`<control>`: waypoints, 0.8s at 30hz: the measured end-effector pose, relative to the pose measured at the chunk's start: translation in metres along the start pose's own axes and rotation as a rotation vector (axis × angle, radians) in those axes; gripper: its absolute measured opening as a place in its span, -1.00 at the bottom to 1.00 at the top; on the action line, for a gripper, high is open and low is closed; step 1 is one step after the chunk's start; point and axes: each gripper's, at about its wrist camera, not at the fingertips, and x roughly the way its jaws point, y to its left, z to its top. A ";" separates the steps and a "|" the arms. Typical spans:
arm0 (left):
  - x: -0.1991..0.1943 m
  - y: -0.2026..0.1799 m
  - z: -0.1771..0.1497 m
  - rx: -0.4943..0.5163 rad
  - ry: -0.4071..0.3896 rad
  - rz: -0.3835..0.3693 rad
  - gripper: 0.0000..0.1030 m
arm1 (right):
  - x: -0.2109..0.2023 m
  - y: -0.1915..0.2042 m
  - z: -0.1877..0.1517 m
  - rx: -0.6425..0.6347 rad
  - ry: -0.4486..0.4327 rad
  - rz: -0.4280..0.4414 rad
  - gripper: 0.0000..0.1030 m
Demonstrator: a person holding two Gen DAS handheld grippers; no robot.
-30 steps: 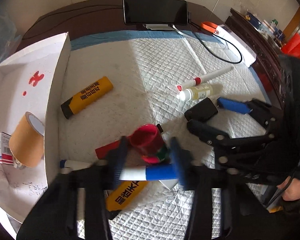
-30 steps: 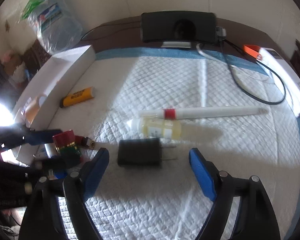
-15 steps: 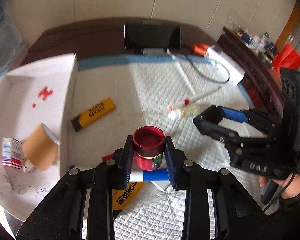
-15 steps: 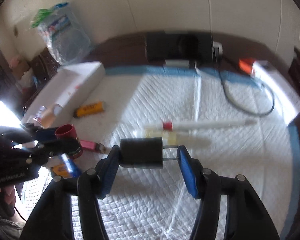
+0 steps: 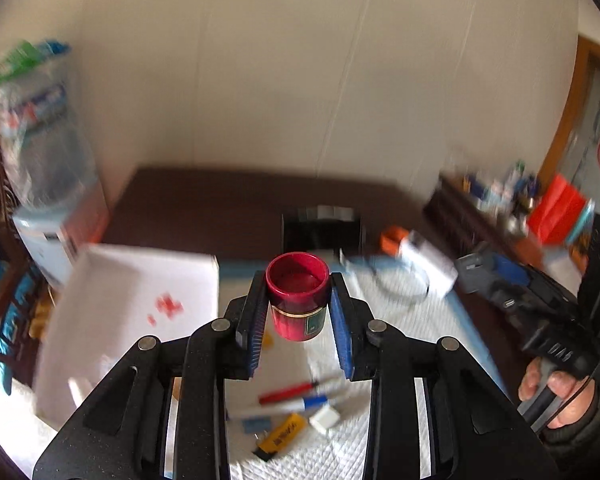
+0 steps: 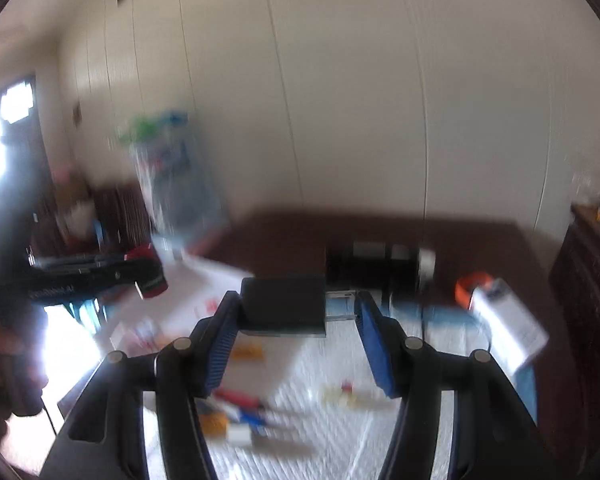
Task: Organize rigid objects
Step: 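Carry the red cup and black plug into the white tray and open both tools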
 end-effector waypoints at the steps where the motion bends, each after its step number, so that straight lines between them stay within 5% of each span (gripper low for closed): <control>1: -0.017 0.002 0.013 -0.002 -0.047 0.005 -0.44 | -0.010 0.002 0.016 0.005 -0.048 0.009 0.13; 6: -0.094 0.011 0.056 0.018 -0.250 0.062 -0.44 | -0.072 0.023 0.091 0.004 -0.310 0.056 0.13; 9: -0.115 0.024 0.057 0.015 -0.292 0.118 -0.43 | -0.082 0.040 0.106 0.000 -0.364 0.091 0.13; 24: -0.097 0.092 0.009 -0.096 -0.155 0.158 -0.43 | 0.043 0.115 0.056 0.051 -0.034 0.214 0.13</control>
